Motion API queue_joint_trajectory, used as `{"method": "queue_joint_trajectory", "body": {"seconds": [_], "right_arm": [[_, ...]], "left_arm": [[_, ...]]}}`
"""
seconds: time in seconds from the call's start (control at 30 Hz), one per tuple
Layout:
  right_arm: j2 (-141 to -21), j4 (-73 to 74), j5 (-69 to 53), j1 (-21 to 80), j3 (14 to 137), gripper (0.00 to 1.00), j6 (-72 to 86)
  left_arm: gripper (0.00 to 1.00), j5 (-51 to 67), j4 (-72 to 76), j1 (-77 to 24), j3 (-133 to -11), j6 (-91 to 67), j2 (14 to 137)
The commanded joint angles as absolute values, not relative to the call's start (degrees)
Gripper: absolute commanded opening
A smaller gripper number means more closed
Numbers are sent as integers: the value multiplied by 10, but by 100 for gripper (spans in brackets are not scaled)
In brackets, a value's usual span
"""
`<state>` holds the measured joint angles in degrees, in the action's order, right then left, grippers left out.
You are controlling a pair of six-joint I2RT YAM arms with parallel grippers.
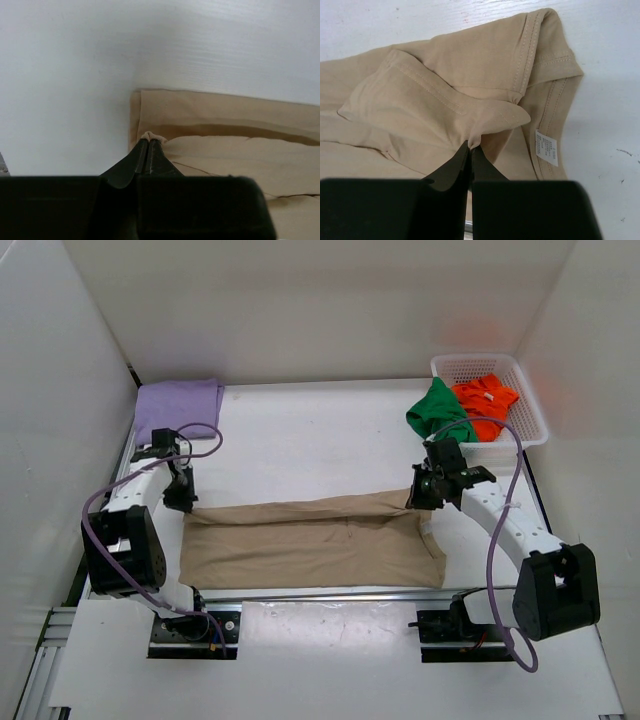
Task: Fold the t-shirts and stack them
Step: Fold the other side of the tshirt into a rectangle
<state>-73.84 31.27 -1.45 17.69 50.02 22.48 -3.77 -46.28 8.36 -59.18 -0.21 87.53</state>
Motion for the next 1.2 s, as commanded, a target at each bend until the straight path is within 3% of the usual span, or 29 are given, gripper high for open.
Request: {"method": "queue_joint_trajectory", "body": {"seconds": [0.0, 0.27, 0.43, 0.6, 0.77, 0.87, 1.03, 1.17], "right_arm": [[-724, 313, 2, 175, 499, 0, 241], [-729, 337, 10, 191, 472, 0, 290], [-747, 351, 25, 191, 472, 0, 308], [-768, 351, 25, 196, 467, 0, 318], [-786, 351, 30, 196, 467, 0, 318], [-791, 351, 36, 196, 467, 0, 318], [-796, 351, 36, 196, 461, 0, 318], [-796, 351, 36, 201, 467, 0, 318]], "left_arm": [[10, -51, -458, 79, -577, 0, 843], [12, -56, -458, 74, -552, 0, 832], [24, -62, -458, 74, -534, 0, 812], [29, -69, -463, 81, -506, 0, 758], [42, 2, -548, 109, -491, 0, 694], [44, 33, -590, 114, -497, 0, 689], [47, 47, -567, 74, -591, 0, 774], [48, 68, -567, -45, -687, 0, 876]]}}
